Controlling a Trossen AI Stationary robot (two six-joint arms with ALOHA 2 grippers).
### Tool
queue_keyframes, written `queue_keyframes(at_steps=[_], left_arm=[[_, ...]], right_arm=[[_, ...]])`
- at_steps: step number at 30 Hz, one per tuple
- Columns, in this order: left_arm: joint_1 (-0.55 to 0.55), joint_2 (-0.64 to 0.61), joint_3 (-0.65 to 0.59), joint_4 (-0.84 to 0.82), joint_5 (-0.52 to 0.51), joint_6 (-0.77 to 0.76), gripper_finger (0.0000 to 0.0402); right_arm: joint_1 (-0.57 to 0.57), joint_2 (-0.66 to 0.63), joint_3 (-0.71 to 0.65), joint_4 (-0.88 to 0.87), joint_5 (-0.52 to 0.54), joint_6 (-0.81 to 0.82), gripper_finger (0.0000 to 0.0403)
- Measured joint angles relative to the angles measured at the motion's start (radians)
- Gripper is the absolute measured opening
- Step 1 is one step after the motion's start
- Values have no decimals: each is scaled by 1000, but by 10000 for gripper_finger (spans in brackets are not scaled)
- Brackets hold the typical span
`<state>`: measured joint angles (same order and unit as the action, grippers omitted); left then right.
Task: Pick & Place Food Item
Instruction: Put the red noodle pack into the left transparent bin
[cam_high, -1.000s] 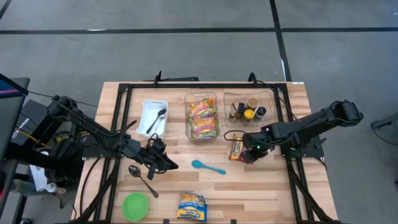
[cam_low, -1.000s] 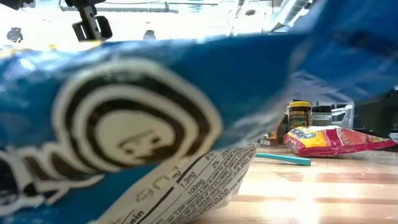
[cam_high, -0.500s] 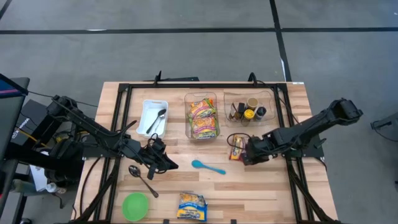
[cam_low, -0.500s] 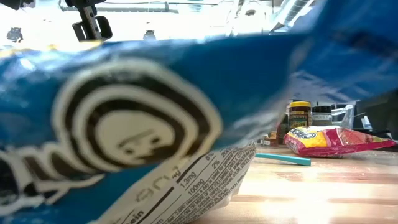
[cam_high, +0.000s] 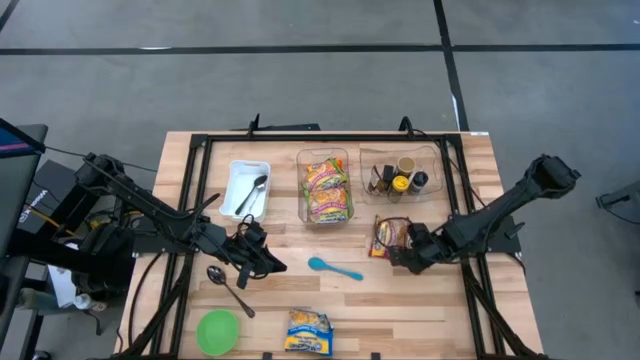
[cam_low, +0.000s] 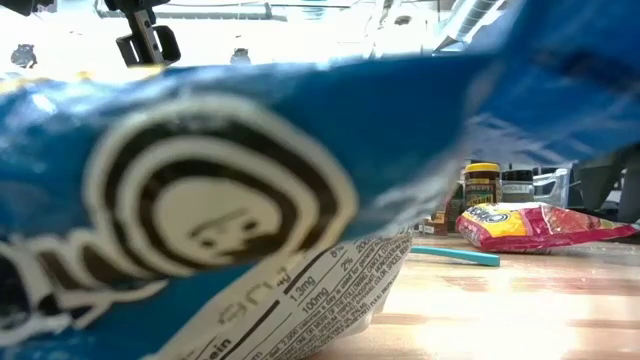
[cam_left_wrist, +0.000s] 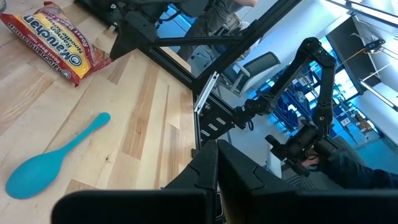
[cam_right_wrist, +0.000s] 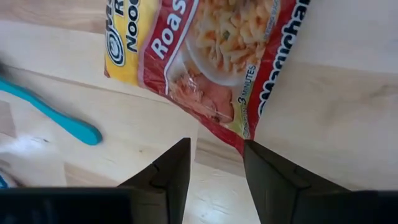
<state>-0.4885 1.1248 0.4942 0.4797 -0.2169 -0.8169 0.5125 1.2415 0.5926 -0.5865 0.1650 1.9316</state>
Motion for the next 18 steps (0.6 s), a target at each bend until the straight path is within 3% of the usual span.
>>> queue_keyframes(at_steps=[18], left_arm=[[0,0,0,0,3,0,0]], right_arm=[[167,8,0,-28,176,243,140]])
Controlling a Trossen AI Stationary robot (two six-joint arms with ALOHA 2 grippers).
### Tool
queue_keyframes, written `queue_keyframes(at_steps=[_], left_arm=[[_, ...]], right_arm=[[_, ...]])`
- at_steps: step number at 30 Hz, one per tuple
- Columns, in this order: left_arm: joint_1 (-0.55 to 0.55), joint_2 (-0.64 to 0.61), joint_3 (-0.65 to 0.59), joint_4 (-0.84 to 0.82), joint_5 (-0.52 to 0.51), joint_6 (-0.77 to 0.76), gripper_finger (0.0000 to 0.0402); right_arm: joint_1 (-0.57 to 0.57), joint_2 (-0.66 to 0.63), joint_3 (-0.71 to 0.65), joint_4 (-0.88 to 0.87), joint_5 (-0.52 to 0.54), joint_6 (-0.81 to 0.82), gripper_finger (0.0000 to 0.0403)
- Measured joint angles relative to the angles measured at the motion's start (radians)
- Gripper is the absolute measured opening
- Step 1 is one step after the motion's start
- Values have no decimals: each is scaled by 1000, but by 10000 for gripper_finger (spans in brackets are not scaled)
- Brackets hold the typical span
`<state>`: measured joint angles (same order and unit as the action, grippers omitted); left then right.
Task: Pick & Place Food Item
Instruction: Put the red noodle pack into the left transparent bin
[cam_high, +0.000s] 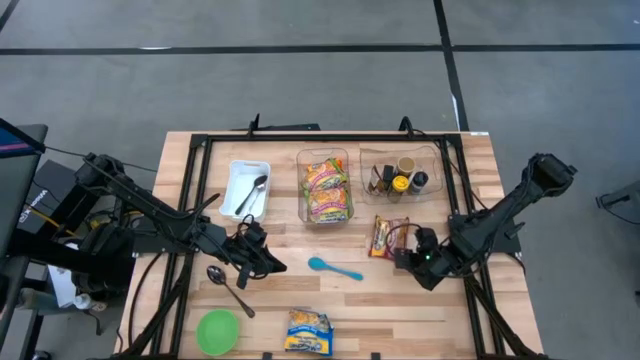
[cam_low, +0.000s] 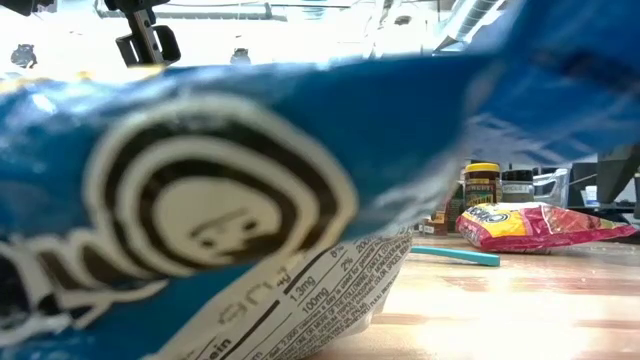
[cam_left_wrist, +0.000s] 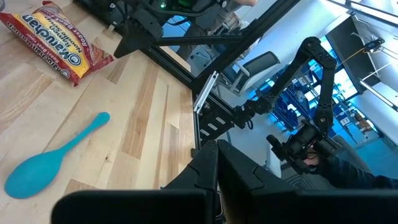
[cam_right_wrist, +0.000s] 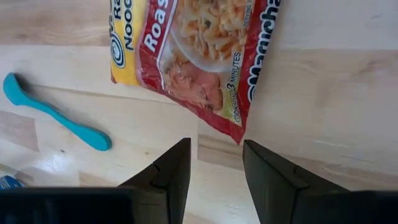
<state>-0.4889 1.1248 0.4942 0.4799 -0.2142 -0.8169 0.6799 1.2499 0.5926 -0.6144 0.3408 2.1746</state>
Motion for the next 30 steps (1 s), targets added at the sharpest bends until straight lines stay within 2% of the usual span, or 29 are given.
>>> queue_keyframes(at_steps=[11,18,24,30], left_arm=[[0,0,0,0,-4,0,0],[0,0,0,0,-4,0,0],[0,0,0,0,-4,0,0],[0,0,0,0,-3,0,0]], right_arm=[[34,12,1,-21,69,28,140],[59,96,1,0,74,56,140],[94,164,1,72,161,86,140],[98,226,1,89,163,112,140]])
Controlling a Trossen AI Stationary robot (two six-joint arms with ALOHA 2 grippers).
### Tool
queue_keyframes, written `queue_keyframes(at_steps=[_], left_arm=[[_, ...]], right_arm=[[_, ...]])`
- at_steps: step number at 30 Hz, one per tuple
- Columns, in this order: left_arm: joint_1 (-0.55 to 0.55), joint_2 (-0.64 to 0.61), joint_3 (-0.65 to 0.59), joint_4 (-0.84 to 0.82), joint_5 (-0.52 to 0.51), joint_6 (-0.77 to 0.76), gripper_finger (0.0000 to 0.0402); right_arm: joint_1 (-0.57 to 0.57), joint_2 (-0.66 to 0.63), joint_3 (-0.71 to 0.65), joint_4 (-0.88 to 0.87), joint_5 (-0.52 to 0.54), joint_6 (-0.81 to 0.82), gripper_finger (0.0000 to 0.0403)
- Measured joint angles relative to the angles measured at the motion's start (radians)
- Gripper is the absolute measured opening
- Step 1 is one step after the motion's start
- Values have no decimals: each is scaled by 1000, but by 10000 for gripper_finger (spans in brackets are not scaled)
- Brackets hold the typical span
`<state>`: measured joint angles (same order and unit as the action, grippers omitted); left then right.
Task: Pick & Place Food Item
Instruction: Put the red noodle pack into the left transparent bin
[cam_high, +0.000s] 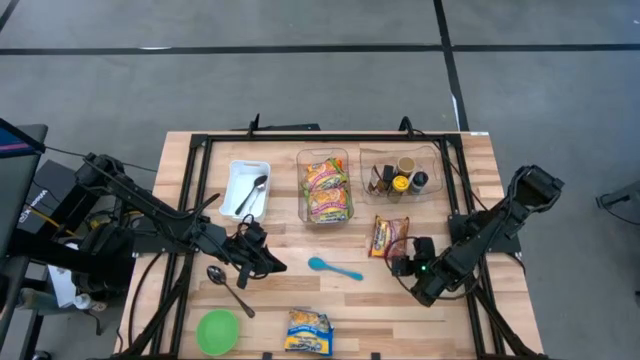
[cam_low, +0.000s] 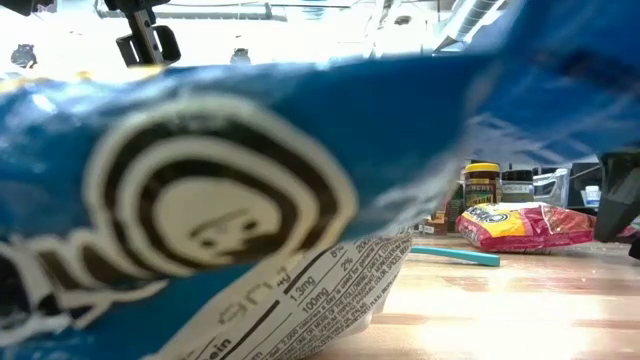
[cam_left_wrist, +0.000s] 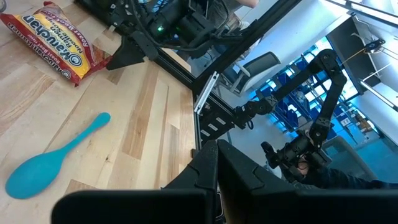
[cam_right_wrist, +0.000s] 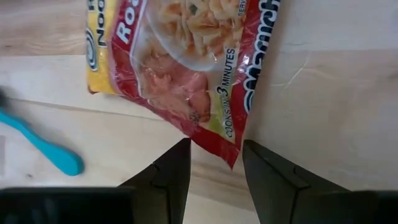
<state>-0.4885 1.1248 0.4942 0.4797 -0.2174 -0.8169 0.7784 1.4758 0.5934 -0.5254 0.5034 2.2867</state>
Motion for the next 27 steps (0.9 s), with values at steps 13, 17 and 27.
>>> queue_keyframes(at_steps=[13,17,27], left_arm=[[0,0,0,0,4,0,0],[0,0,0,0,4,0,0],[0,0,0,0,3,0,0]], right_arm=[[0,15,0,-6,74,-5,140],[-1,15,0,-18,74,-9,140],[0,15,0,-24,126,-20,140]])
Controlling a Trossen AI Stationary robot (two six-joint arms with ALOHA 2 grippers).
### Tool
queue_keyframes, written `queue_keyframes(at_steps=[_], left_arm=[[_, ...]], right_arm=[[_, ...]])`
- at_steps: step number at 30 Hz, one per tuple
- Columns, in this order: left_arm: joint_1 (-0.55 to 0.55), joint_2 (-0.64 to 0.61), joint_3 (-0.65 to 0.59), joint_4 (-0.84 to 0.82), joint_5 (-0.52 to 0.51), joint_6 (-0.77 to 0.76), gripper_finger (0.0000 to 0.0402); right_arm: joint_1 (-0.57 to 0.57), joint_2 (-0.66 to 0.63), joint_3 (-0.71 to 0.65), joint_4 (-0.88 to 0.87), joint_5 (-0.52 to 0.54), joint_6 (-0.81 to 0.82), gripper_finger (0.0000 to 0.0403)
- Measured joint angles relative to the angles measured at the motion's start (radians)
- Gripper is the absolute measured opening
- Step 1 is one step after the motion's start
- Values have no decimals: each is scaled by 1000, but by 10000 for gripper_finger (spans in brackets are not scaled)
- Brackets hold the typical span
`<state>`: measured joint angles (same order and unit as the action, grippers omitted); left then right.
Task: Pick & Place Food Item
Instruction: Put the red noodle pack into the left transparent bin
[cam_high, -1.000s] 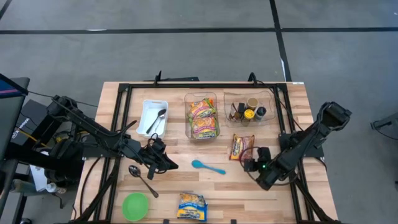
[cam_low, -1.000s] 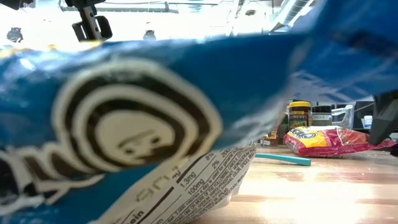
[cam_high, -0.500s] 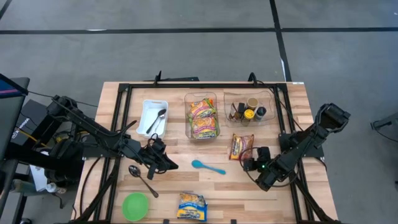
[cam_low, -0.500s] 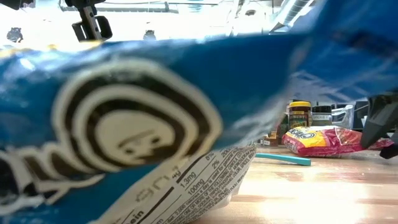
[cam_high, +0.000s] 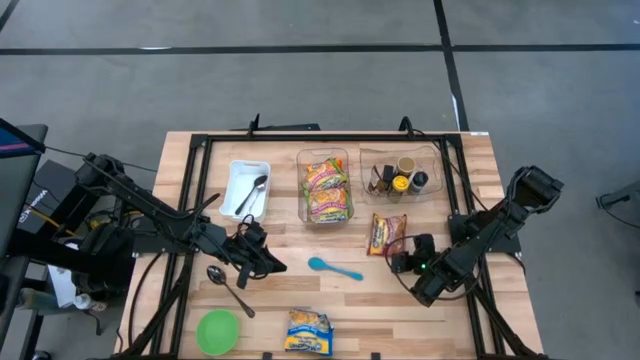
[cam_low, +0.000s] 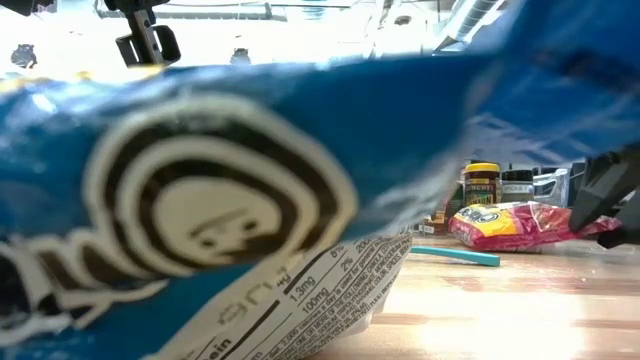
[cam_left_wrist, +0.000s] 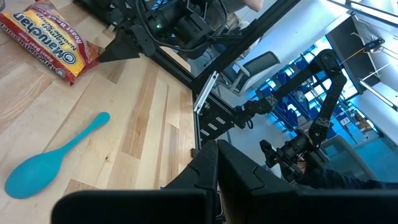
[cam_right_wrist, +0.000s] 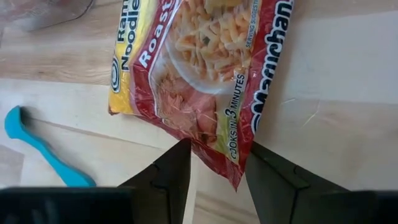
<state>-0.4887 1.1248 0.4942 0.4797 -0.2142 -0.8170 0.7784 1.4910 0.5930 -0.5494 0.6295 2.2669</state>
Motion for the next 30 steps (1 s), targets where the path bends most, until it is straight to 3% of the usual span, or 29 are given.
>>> queue_keyframes(at_steps=[8,25,30], left_arm=[[0,0,0,0,-2,0,0],[0,0,0,0,-4,0,0],[0,0,0,0,-3,0,0]], right_arm=[[0,0,0,-22,0,-29,135],[0,0,0,-14,1,-44,7],[0,-1,0,4,1,-46,5]])
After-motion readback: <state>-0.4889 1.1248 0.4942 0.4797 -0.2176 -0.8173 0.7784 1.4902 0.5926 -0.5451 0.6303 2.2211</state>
